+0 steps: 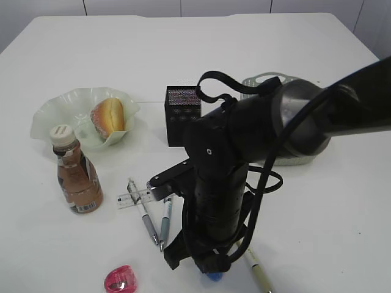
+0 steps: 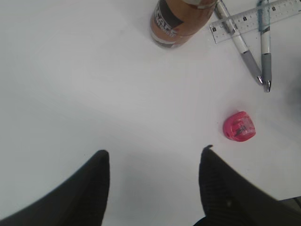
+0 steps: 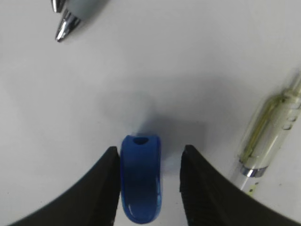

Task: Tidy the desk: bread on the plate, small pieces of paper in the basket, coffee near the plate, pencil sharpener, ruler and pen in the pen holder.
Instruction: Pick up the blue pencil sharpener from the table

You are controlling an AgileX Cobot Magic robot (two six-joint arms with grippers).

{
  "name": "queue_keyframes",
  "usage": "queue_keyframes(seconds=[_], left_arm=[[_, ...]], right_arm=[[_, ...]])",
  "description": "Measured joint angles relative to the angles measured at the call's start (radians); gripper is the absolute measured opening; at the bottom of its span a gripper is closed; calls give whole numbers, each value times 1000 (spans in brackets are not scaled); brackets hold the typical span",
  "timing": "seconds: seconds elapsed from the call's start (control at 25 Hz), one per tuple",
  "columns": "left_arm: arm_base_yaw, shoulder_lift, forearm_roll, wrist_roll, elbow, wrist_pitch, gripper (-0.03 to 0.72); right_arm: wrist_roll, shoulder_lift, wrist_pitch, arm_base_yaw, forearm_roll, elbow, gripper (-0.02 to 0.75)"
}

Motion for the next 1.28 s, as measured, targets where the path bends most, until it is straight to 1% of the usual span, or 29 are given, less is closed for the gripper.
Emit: queue_keyframes(seconds=[0.24, 0.4, 0.48, 0.6, 0.76, 0.92, 1.28], left_arm=[[0, 0, -5, 0, 0, -1, 444], [0, 0, -34, 0, 0, -2, 444], [0, 0, -40, 0, 0, -2, 444], [0, 0, -42, 1, 0, -2, 444], [0, 0, -44, 1, 0, -2, 444], [0, 0, -44, 1, 0, -2, 444], [0, 0, -44, 1, 0, -2, 444]], right_arm=[[0, 0, 10, 0, 10, 0, 311], [-2, 0, 18, 0, 19, 0, 309], [-2, 0, 20, 0, 21, 0, 290], [-4, 0, 22, 0, 24, 0, 244], [-6, 0, 24, 0, 24, 0, 224], [-9, 0, 26, 0, 24, 0, 178], [-18, 0, 26, 0, 30, -2, 170]])
